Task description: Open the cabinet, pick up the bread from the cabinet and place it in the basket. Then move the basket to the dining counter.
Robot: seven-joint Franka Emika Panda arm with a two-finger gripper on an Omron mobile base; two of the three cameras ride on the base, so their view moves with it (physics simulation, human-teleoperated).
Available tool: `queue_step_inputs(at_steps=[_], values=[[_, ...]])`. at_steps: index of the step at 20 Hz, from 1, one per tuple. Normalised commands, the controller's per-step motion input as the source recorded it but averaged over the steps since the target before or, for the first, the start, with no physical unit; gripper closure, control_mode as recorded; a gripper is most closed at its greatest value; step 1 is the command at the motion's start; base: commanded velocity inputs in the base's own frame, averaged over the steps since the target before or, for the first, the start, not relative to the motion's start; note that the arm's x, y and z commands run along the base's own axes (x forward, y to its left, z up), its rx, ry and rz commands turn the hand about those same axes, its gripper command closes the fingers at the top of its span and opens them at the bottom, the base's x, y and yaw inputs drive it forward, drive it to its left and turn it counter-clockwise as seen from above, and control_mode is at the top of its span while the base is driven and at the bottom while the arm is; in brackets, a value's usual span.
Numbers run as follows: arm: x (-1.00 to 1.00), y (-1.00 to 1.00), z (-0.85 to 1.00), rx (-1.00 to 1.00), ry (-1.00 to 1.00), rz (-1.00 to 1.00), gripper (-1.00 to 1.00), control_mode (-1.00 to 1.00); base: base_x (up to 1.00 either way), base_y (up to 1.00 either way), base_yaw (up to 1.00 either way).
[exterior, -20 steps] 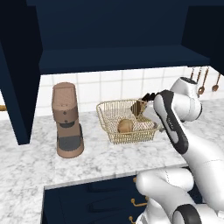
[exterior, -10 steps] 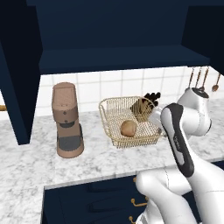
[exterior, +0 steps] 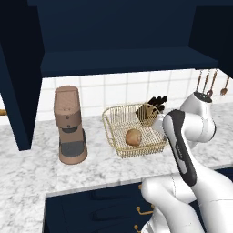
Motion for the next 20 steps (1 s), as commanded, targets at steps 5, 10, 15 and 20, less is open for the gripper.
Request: queue_step_inputs(at_steps=[5, 10, 15, 20], values=[[-0.06, 0.00, 0.00, 0.00, 0.00, 0.00, 1.00, -1.00, 0.00, 0.00, 0.00], [0.00, 0.00, 0.00, 0.00, 0.00, 0.00, 1.00, 1.00, -0.53, -0.09, 0.00], [0.00, 0.00, 0.00, 0.00, 0.00, 0.00, 1.00, 1.00, -0.89, -0.22, -0.05], [0.00, 0.00, 0.00, 0.00, 0.00, 0.00, 1.00, 1.00, -0.83, -0.26, -0.12]])
